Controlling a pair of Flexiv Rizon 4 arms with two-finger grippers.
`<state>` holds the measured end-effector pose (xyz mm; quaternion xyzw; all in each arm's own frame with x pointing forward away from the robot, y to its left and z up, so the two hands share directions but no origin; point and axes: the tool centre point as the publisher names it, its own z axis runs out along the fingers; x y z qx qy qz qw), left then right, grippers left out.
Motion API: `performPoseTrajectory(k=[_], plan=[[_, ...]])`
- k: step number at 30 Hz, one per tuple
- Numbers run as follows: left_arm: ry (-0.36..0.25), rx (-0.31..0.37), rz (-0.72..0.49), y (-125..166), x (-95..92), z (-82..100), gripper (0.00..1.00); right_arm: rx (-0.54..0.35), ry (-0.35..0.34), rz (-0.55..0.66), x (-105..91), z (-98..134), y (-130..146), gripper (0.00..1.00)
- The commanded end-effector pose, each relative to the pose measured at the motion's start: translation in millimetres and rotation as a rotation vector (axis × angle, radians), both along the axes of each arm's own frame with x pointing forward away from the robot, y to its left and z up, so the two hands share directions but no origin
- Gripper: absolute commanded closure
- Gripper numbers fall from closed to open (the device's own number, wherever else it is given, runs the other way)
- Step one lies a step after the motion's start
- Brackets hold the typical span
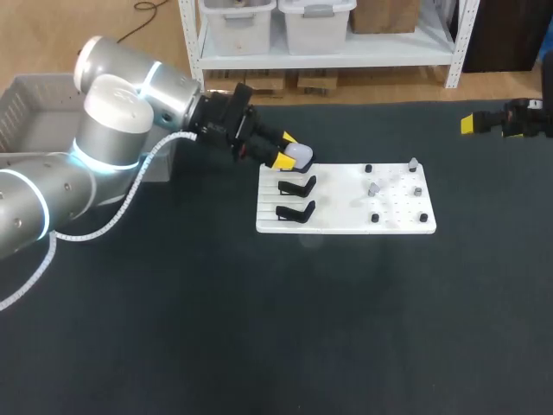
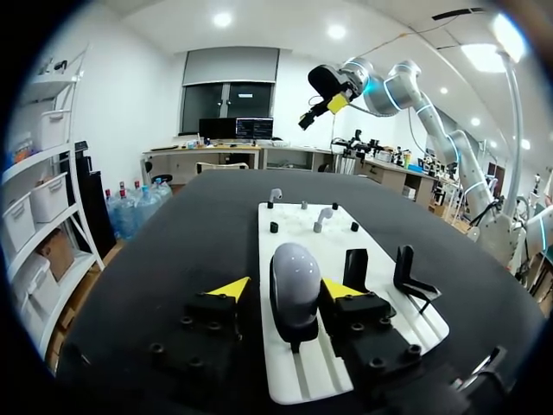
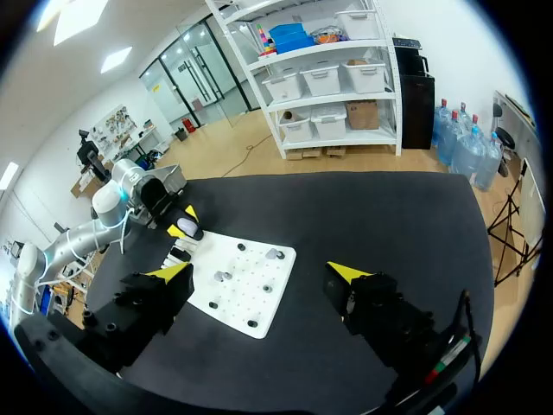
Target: Pick up each earbud case from the left stands, insert the matching earbuds, close the lid, and place the case in the box.
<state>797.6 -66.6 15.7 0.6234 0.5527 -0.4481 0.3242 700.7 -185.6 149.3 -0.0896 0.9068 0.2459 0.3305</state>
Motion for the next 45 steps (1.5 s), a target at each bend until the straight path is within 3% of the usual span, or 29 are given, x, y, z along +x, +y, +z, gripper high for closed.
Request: performPoseTrajectory(k=[1, 18, 23, 27, 45], plan=[[-0.011, -0.002, 0.015, 0.0, -9.1, -0.8, 0.51, -0.001, 0.0, 0.0, -0.3, 0.3, 0.0, 0.0], [-0.005, 0.002, 0.039, 2.6, -11.8, -4.8, 0.56, -0.001, 0.0, 0.0, -0.3, 0.3, 0.0, 0.0], [-0.005, 0.002, 0.041, 2.5, -12.6, -5.4, 0.7, -0.001, 0.0, 0.0, -0.3, 0.3, 0.0, 0.0], [-0.006, 0.003, 0.041, 2.3, -13.3, -5.7, 1.0, -0.001, 0.0, 0.0, -0.3, 0.3, 0.0, 0.0], [-0.035, -0.021, 0.062, 7.1, -16.1, 8.2, 1.0, -0.001, 0.0, 0.0, -0.3, 0.3, 0.0, 0.0]])
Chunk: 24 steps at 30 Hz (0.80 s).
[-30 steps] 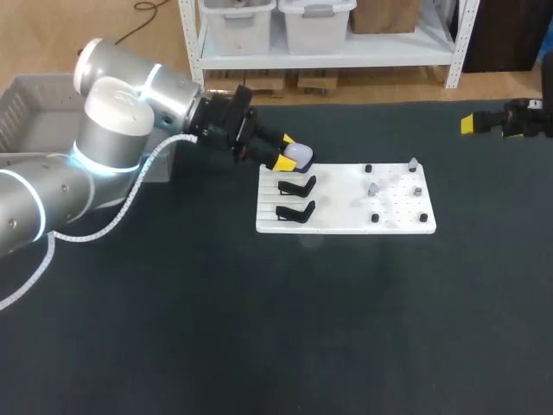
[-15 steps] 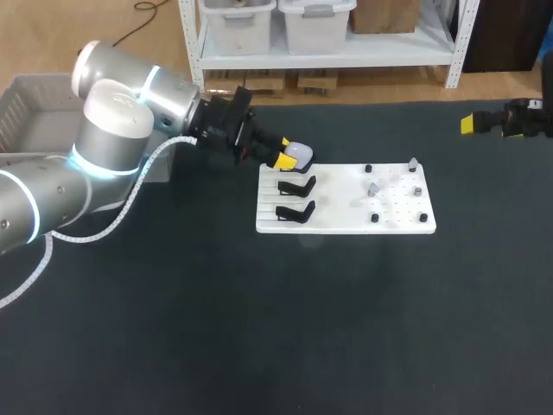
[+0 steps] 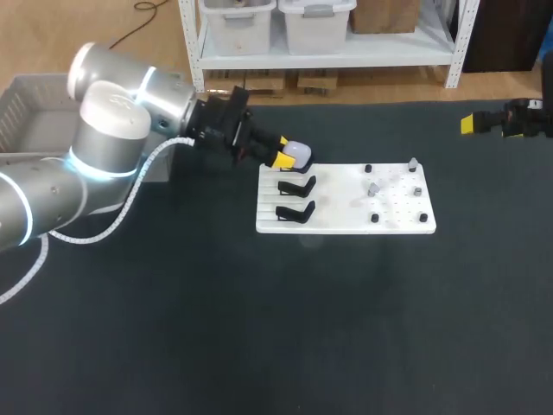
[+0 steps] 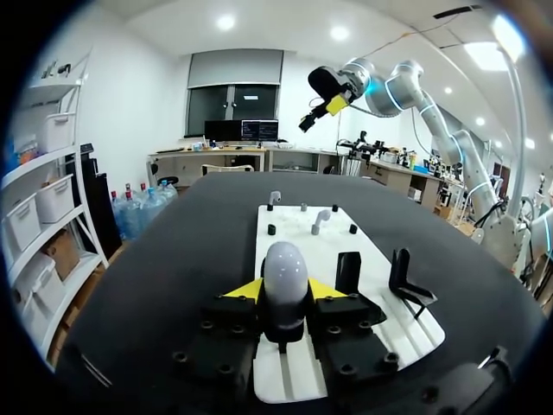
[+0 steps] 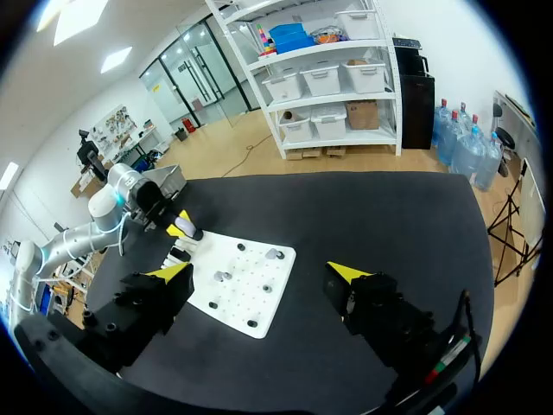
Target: Pick up each earbud case from the left stands, insert the matching earbuds, close the lid, and place the case in the box.
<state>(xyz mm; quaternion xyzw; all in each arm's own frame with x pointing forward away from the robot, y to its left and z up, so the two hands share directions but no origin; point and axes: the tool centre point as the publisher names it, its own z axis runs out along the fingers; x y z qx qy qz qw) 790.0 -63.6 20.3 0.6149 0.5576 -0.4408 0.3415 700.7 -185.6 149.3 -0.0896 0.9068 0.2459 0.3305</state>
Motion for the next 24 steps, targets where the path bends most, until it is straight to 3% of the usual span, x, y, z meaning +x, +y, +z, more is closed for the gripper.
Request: performPoseTrajectory(k=[1, 8, 24], plan=[[-0.02, -0.01, 0.026, 4.3, -8.5, 4.9, 1.0, -0.001, 0.0, 0.0, -0.3, 0.3, -0.1, 0.0], [-0.034, -0.051, 0.024, 5.1, -10.9, 18.9, 1.0, -0.001, 0.0, 0.0, -0.3, 0.3, -0.1, 0.0], [-0.054, -0.24, 0.009, -1.4, -19.1, 63.3, 1.0, -0.001, 0.0, 0.0, -0.3, 0.3, -0.1, 0.0]])
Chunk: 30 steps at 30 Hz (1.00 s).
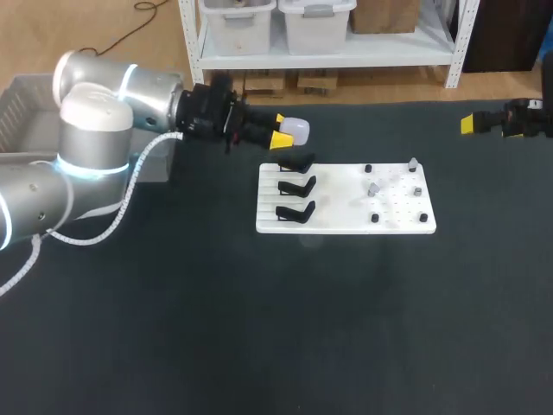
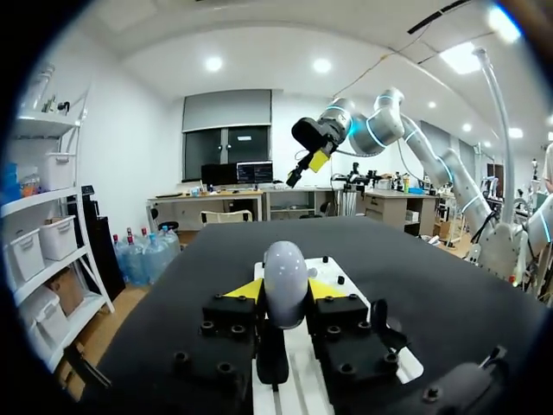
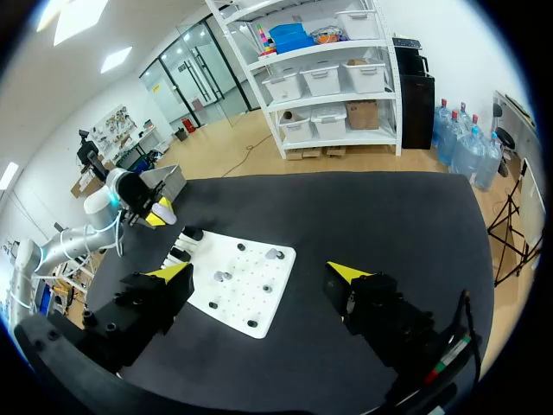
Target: Pick up each earbud case from the left stands, insert the matching earbuds, close the lid, and place the case in the box.
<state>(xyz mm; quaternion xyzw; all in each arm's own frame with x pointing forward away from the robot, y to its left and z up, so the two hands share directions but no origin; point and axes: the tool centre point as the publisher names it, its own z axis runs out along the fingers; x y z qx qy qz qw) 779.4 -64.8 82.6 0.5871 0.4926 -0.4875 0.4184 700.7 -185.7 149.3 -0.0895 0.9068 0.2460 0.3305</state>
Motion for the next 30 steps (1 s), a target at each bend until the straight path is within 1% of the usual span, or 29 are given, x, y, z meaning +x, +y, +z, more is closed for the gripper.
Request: performPoseTrajectory(k=[1, 4, 8, 10, 12, 30], plan=[[-0.002, -0.024, 0.018, -1.7, -11.1, 3.1, 1.0, -0.001, 0.0, 0.0, -0.3, 0.3, 0.0, 0.0], [0.004, -0.04, 0.008, -4.8, -17.4, 7.6, 1.0, -0.001, 0.0, 0.0, -0.3, 0.3, 0.0, 0.0], [0.027, -0.069, 0.016, -6.9, -24.3, 12.3, 1.0, -0.001, 0.0, 0.0, -0.3, 0.3, 0.0, 0.0], [0.049, -0.083, 0.028, -7.9, -27.3, 14.1, 1.0, -0.001, 0.0, 0.0, -0.3, 0.3, 0.0, 0.0], [0.089, -0.101, 0.015, -8.9, -29.0, 14.1, 1.0, -0.001, 0.0, 0.0, -0.3, 0.3, 0.0, 0.0], [0.089, -0.101, 0.015, -8.9, -29.0, 14.1, 1.0, -0.001, 0.0, 0.0, -0.3, 0.3, 0.0, 0.0]])
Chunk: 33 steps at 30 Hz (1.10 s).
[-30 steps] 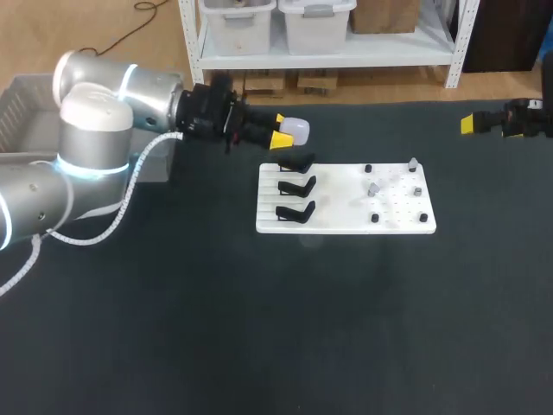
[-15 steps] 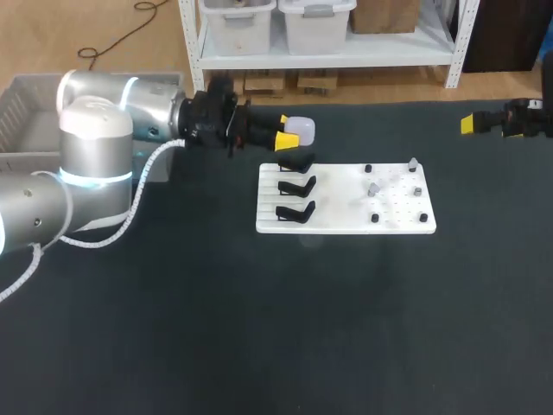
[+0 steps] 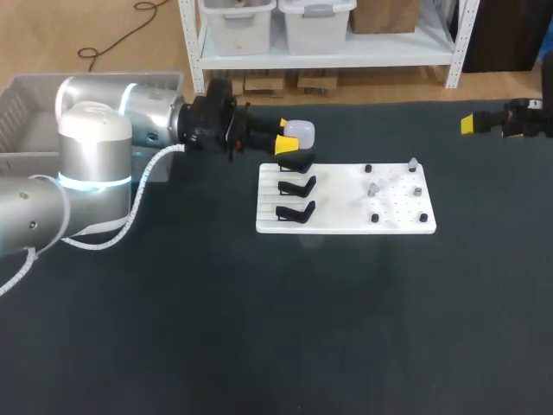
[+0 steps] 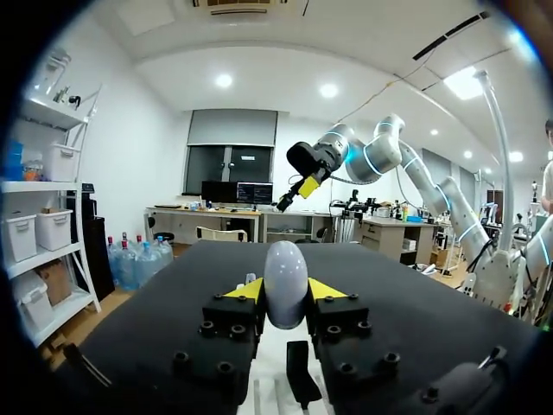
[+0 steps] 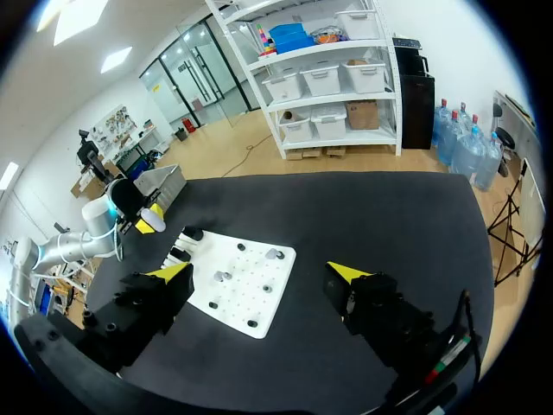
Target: Pick up each earbud case from the left stands, insert the matching earbuds, close the lid, and place the case in the box.
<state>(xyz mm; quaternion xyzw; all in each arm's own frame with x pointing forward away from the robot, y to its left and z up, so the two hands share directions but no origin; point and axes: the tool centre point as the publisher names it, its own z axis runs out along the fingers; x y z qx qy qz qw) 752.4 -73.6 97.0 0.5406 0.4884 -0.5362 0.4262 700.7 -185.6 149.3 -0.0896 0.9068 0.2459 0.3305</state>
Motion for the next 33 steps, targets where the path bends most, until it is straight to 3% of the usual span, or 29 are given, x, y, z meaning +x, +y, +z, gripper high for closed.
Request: performPoseTrajectory(k=[1, 10, 22, 33], plan=[[-0.003, -0.001, 0.007, -0.2, -2.0, -0.2, 1.0, -0.001, 0.0, 0.0, -0.3, 0.3, 0.0, 0.0], [-0.081, 0.016, 0.058, -18.5, -24.3, 11.8, 1.0, -0.001, 0.0, 0.0, -0.3, 0.3, 0.0, 0.0], [-0.044, -0.057, 0.08, -23.4, -34.3, 11.8, 1.0, -0.005, -0.002, 0.017, -3.6, 1.7, 3.0, 0.0], [-0.048, -0.054, 0.024, -24.7, -30.4, 8.6, 1.0, -0.098, -0.069, 0.154, -31.8, 22.0, 48.9, 0.0]])
